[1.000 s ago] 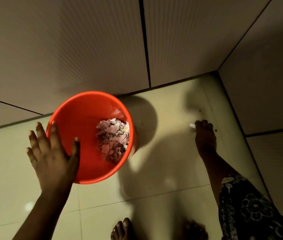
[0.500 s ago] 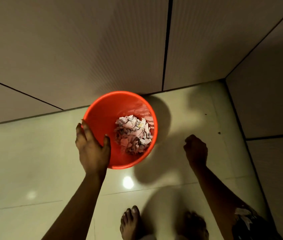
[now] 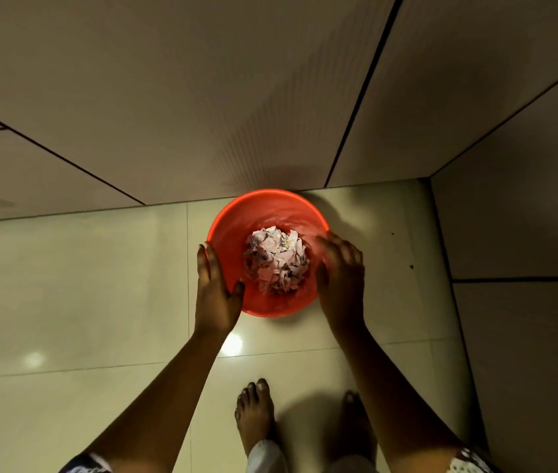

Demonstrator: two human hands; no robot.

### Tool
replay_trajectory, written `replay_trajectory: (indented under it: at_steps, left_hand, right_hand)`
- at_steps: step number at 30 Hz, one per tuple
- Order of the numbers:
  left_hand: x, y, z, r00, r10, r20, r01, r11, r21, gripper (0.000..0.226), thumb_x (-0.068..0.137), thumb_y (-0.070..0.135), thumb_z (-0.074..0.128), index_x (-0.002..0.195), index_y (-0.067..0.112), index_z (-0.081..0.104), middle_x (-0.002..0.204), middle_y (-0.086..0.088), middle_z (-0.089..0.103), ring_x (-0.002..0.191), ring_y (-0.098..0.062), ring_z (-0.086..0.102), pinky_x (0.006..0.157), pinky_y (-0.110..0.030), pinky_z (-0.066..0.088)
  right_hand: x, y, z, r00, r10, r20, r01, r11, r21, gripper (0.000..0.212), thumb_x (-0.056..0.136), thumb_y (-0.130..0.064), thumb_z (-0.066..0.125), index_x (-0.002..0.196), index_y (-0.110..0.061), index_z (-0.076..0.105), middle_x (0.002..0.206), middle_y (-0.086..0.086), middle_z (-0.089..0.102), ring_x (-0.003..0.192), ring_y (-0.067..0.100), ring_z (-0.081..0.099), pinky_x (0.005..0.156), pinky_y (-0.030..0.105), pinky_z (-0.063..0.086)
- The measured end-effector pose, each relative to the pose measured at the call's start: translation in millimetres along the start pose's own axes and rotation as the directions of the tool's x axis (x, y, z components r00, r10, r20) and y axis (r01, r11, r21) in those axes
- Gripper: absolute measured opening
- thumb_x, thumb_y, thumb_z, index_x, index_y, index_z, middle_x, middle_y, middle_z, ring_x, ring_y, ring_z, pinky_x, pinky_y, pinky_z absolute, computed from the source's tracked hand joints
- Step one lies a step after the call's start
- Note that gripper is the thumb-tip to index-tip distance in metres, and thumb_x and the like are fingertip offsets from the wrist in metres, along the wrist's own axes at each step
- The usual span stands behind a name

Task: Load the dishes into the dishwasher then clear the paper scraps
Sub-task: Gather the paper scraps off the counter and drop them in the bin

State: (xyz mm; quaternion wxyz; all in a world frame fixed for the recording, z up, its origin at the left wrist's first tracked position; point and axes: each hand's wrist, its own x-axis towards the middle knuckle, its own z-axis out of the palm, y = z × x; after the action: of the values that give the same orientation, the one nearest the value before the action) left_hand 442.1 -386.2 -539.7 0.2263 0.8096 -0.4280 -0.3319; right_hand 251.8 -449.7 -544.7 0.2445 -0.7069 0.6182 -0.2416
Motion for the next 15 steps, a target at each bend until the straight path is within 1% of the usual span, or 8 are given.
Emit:
replay_trajectory:
  at_steps: [2, 4, 6, 7, 10, 12, 13, 15]
  left_hand:
    - [-4, -6, -4, 0.999, 0.026, 0.045, -0.03, 0.996, 0.087, 0.087, 0.091, 0.038, 0.054, 0.152, 0.015, -0.005, 0.16, -0.014, 0.0, 0.138, -0.044, 0.028, 0.105, -0.055, 0.038]
    - [-8, -1, -13, 0.996, -0.006, 0.085, -0.012, 0.98, 0.199, 0.086, 0.092, 0.049, 0.047, 0.153, 0.014, -0.003, 0.16, -0.013, 0.001, 0.142, -0.041, 0.023, 0.109, -0.056, 0.03]
    - [-19, 22, -29, 0.994, -0.044, 0.104, 0.011, 0.955, 0.296, 0.082, 0.094, 0.045, 0.049, 0.153, 0.015, 0.001, 0.161, -0.011, 0.0, 0.147, -0.033, 0.008, 0.114, -0.056, 0.017]
    - [-27, 39, -40, 0.993, -0.033, 0.111, -0.003, 0.951, 0.31, 0.079, 0.095, 0.04, 0.051, 0.154, 0.015, 0.006, 0.161, -0.012, 0.003, 0.147, -0.033, 0.007, 0.115, -0.055, 0.016]
    - [-66, 134, -86, 0.982, 0.115, 0.151, -0.136, 0.981, 0.139, 0.06, 0.09, 0.026, 0.052, 0.146, 0.013, 0.035, 0.153, -0.015, 0.028, 0.141, -0.035, 0.027, 0.111, -0.048, 0.032]
    - [-98, 222, -123, 0.95, 0.25, 0.186, -0.253, 0.967, -0.007, 0.052, 0.089, 0.025, 0.05, 0.139, 0.014, 0.047, 0.15, -0.009, 0.036, 0.139, -0.029, 0.033, 0.111, -0.041, 0.033]
    - [-118, 270, -140, 0.925, 0.345, 0.162, -0.337, 0.939, -0.072, 0.05, 0.088, 0.029, 0.049, 0.136, 0.013, 0.051, 0.147, -0.006, 0.041, 0.137, -0.025, 0.036, 0.112, -0.034, 0.03]
    - [-151, 347, -166, 0.834, 0.545, 0.082, -0.525, 0.831, -0.184, 0.05, 0.088, 0.036, 0.045, 0.13, 0.012, 0.057, 0.14, 0.001, 0.048, 0.131, -0.015, 0.042, 0.111, -0.02, 0.026]
  right_hand:
    - [-11, 5, 0, 0.993, 0.116, 0.037, -0.117, 0.993, 0.023, 0.049, 0.088, -0.013, 0.042, 0.136, -0.007, 0.047, 0.141, 0.015, 0.046, 0.129, 0.033, 0.042, 0.103, 0.039, 0.039]
    - [-15, -2, -9, 0.982, 0.155, 0.106, -0.159, 0.987, 0.034, 0.054, 0.091, -0.005, 0.05, 0.143, -0.007, 0.036, 0.147, 0.016, 0.037, 0.134, 0.034, 0.038, 0.101, 0.047, 0.043]
    - [-17, -17, -38, 0.979, 0.147, 0.144, -0.149, 0.989, 0.001, 0.057, 0.092, -0.011, 0.053, 0.145, -0.01, 0.033, 0.15, 0.015, 0.032, 0.136, 0.034, 0.034, 0.1, 0.049, 0.044]
    - [-14, -30, -61, 0.982, 0.144, 0.126, -0.144, 0.99, -0.012, 0.056, 0.093, -0.014, 0.053, 0.145, -0.011, 0.033, 0.15, 0.015, 0.032, 0.137, 0.033, 0.034, 0.102, 0.048, 0.043]
    - [0, -96, -169, 0.984, 0.176, 0.031, -0.177, 0.983, 0.052, 0.052, 0.094, -0.017, 0.053, 0.143, -0.014, 0.037, 0.149, 0.008, 0.035, 0.138, 0.022, 0.03, 0.11, 0.036, 0.034]
    - [7, -148, -266, 0.981, 0.179, -0.07, -0.169, 0.977, 0.13, 0.046, 0.092, -0.015, 0.053, 0.137, -0.014, 0.046, 0.144, 0.006, 0.043, 0.134, 0.016, 0.035, 0.11, 0.026, 0.03]
    - [7, -172, -322, 0.979, 0.135, -0.154, -0.115, 0.985, 0.131, 0.041, 0.091, -0.015, 0.052, 0.132, -0.012, 0.052, 0.139, 0.006, 0.048, 0.129, 0.014, 0.039, 0.109, 0.023, 0.031]
    - [4, -210, -414, 0.946, 0.026, -0.324, -0.004, 0.998, 0.068, 0.035, 0.09, -0.018, 0.048, 0.121, -0.009, 0.06, 0.129, 0.004, 0.057, 0.12, 0.012, 0.048, 0.105, 0.017, 0.032]
